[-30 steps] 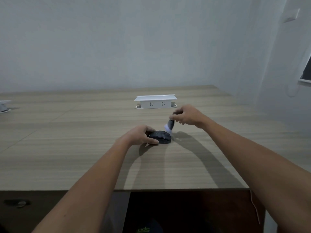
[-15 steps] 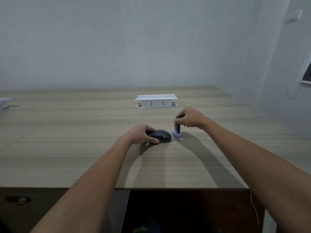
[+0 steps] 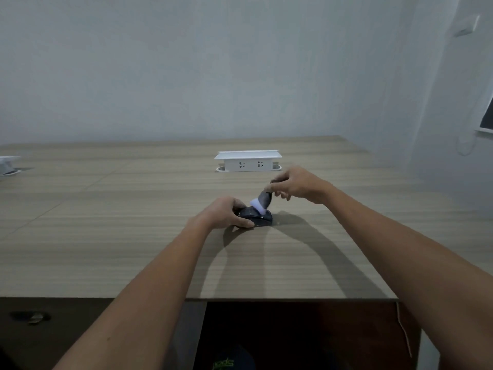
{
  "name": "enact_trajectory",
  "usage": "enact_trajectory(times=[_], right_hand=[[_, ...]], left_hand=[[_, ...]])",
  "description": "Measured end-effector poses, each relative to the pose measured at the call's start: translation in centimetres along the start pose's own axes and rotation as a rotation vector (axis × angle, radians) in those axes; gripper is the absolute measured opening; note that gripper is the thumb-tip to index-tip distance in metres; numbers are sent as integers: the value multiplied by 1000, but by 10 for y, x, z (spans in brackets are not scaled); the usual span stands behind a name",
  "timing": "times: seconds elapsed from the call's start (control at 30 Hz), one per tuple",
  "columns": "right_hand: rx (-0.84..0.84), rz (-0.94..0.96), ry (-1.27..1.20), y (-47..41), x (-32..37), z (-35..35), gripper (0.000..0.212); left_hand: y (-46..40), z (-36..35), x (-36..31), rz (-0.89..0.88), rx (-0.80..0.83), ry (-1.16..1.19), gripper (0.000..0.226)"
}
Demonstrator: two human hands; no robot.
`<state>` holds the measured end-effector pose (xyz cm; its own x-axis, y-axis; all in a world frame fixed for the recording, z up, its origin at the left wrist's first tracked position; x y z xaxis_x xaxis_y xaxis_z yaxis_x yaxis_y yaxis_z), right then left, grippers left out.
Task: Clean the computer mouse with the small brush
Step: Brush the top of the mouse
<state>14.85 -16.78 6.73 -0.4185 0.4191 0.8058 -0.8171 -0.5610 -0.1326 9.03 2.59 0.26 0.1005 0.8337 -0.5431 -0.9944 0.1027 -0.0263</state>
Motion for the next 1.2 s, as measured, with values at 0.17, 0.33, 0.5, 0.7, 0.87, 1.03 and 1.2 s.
enact_trajectory(times=[0.17, 0.33, 0.5, 0.7, 0.87, 1.03, 1.2], right_hand=[[-151, -72, 133, 1, -3, 11, 14], [-8, -71, 8, 7, -3, 6, 11], [-113, -89, 98, 7, -10, 12, 16], [-56, -90, 134, 10, -15, 8, 15], [-28, -33, -9, 14, -12, 10, 16], [-73, -107, 147, 14, -23, 14, 15], [22, -72, -30, 18, -18, 7, 17]], left_hand=[[-1, 0, -1, 13, -12, -19, 34], [0, 0, 0, 23, -13, -23, 32], [1, 0, -4, 31, -27, -12, 31], [4, 0, -5, 47, -47, -17, 32], [5, 0, -8, 62, -47, -14, 32], [5, -1, -8, 80, -73, 4, 35], [5, -1, -8, 93, -94, -16, 36]])
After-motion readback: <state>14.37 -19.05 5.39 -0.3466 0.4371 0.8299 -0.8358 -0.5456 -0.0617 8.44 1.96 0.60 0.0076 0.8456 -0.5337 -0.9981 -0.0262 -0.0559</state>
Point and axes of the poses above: each hand's wrist, its own y-axis away from the middle knuckle, its own z-axis out of the back of the hand, x = y × z, the point moved 5 cm from there along -y, towards the middle knuckle, and after that the axes turned 5 degrees about -y, right-handed, at the moved point
